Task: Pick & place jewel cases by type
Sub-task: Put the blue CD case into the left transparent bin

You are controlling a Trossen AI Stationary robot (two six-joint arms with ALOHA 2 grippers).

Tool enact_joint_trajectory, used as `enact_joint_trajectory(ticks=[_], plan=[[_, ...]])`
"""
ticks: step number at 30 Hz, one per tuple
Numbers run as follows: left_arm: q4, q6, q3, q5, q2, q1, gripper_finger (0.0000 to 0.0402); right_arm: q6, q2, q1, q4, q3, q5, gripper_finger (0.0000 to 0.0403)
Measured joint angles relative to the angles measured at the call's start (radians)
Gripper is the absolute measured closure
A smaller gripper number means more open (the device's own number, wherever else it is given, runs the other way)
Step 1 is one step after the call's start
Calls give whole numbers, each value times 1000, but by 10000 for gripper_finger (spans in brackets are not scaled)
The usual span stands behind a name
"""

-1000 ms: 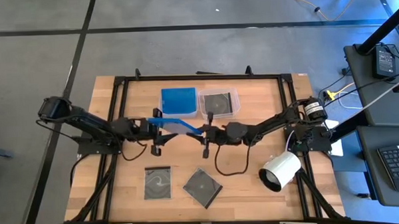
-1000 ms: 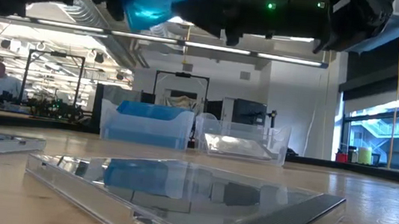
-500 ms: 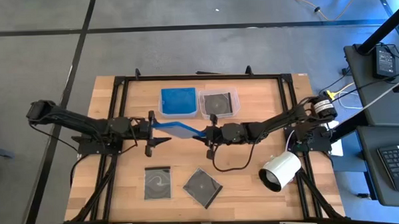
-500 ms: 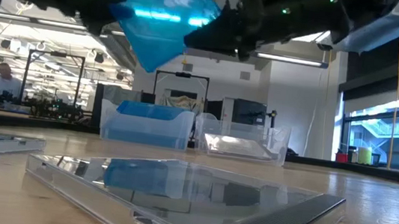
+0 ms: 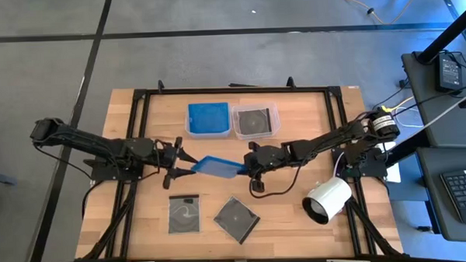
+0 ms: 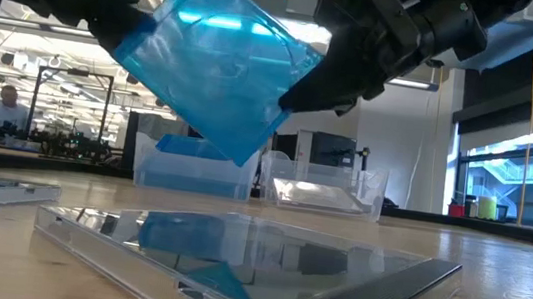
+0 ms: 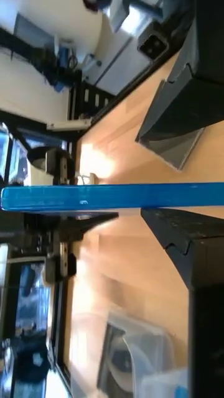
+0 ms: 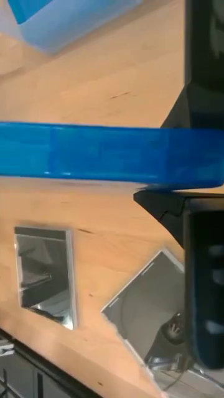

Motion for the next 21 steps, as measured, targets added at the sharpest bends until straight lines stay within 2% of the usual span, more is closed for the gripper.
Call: enact_joint_trajectory(ticks=[3,8,12,21], plan=[[6,-1,0,18,11,0,222,-1,-1,-1,1,0,-4,356],[31,-76,0,-9,35,0,234,-3,0,-2,21,0,-3,355],[82,-77,0,-16,62,0,247,0,-1,-2,44,0,-3,351],[111,-5,0,-49,77,0,322,-3,-1,-2,41,0,-3,348]])
